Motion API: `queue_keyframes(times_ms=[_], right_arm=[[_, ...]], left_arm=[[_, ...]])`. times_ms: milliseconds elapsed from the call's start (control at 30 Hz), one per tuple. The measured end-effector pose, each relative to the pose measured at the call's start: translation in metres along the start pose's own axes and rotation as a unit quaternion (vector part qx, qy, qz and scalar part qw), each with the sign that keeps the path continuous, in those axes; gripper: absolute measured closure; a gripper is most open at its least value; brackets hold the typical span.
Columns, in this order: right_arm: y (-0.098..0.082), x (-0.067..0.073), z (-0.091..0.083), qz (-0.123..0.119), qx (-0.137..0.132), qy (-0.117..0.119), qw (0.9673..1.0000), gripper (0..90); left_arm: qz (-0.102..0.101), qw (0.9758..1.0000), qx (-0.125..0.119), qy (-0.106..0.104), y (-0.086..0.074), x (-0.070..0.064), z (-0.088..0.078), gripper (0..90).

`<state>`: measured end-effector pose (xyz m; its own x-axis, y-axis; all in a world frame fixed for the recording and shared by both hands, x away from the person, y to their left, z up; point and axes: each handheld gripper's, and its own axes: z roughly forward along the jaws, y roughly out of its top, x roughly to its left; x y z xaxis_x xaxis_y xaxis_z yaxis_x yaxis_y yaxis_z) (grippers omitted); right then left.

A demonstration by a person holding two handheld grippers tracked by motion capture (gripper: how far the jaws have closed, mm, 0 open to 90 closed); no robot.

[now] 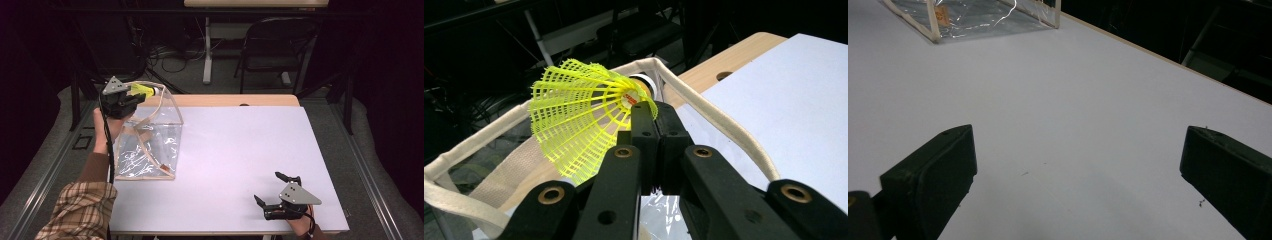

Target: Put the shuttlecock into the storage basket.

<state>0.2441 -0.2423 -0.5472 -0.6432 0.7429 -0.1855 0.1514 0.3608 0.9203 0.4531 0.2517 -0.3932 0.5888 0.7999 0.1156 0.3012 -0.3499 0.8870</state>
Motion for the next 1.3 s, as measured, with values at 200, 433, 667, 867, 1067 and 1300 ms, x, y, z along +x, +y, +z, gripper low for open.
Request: queue_keyframes(times_ms=[200,433,667,867,1067,1300], right_arm=[[0.000,0.000,0.000,0.001,0.000,0.000,1.0000,1.1],[0.000,0.000,0.000,0.000,0.000,0.000,1.0000,1.1],[0.000,0.000,0.000,0.000,0.000,0.000,1.0000,1.1],[0.000,0.000,0.000,0.000,0.000,0.000,1.0000,1.1],[0.000,0.000,0.000,0.001,0.000,0.000,1.0000,1.1],[0.000,0.000,0.000,0.001,0.000,0.001,1.0000,1.2]], left_arm=[[-0.003,1.0000,0.007,-0.003,-0.006,0.000,0.004,88.7],[-0.004,0.9999,0.014,-0.008,-0.009,0.001,0.006,88.8],[-0.004,0.9998,0.016,-0.007,-0.010,0.000,0.008,88.7],[-0.002,0.9997,0.022,-0.011,-0.010,-0.001,0.010,88.6],[-0.002,0.9996,0.026,-0.013,-0.011,0.000,0.012,88.6],[-0.001,0.9993,0.032,-0.017,-0.012,-0.001,0.015,88.6]])
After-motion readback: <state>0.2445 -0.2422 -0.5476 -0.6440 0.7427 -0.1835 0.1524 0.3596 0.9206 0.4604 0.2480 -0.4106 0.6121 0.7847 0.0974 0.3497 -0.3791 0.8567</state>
